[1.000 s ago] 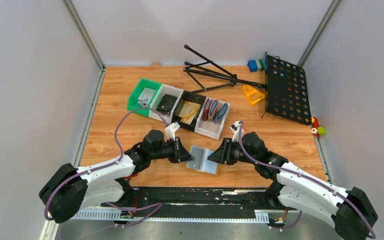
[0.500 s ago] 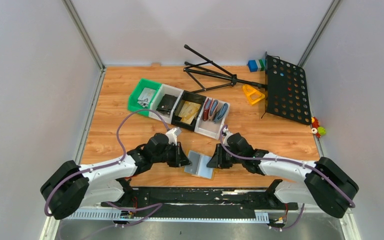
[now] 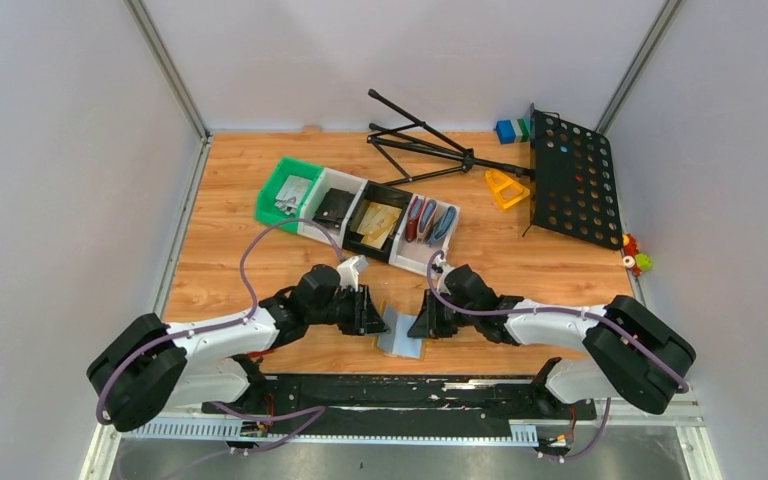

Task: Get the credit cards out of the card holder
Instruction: Remove the credit card from the card holder.

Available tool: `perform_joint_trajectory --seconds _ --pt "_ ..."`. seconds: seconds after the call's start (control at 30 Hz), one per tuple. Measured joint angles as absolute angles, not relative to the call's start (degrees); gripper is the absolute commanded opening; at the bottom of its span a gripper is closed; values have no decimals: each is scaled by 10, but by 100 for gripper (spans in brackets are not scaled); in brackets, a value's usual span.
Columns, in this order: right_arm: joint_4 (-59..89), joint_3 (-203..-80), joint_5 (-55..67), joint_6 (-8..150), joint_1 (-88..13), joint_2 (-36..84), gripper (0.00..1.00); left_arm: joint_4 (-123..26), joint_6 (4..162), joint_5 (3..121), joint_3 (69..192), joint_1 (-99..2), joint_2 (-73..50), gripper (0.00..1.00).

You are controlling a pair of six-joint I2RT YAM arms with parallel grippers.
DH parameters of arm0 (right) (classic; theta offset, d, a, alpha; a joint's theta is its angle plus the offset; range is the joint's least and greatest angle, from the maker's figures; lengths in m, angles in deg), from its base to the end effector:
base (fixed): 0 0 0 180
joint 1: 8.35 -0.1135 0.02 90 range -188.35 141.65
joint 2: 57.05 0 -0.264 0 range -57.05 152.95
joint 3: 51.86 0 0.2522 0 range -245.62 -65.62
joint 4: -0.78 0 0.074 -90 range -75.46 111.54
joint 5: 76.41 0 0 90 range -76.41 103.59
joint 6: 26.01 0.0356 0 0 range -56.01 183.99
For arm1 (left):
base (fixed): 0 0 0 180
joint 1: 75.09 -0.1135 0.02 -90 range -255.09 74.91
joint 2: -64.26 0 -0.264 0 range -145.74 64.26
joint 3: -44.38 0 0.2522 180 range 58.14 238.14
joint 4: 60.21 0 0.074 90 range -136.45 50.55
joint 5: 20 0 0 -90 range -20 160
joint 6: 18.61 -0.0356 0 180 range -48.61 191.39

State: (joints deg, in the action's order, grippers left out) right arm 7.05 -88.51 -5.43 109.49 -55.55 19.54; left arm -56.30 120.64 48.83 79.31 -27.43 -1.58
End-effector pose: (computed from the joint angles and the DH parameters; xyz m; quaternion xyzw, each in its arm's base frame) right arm 0.1455 0.1742 0.1307 -0.0752 0.9141 0.3719 0.1429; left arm 0.1362 -0.1686 0.1636 0.0730 0.8723 -0.4487 0.1801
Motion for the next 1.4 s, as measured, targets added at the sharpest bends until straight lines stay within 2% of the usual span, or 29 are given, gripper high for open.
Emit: perform_joint_trajectory --seconds 0.13,0.27,0.57,0.77,1.03,1.2,1.4 --pt "69 -885 -58 1095 -556 198 15 -592 1216 463 793 -274 -30 37" --pt "68 -885 -61 1095 -557 198 15 -606 1217 455 793 -274 -30 32" --pt "65 -885 -65 1095 -560 198 18 -624 1225 441 793 -274 -42 29" --pt "56 -885 -68 1095 -560 202 19 -652 1240 425 790 -274 -44 0" --pt "50 -885 -74 1094 -560 212 23 -660 1244 424 785 -275 -53 0" --pt "103 -885 -46 1082 -562 154 25 -605 1227 451 789 -274 -38 0" --pt "186 -886 -4 1063 -562 47 40 -588 1222 455 792 -274 -21 0"
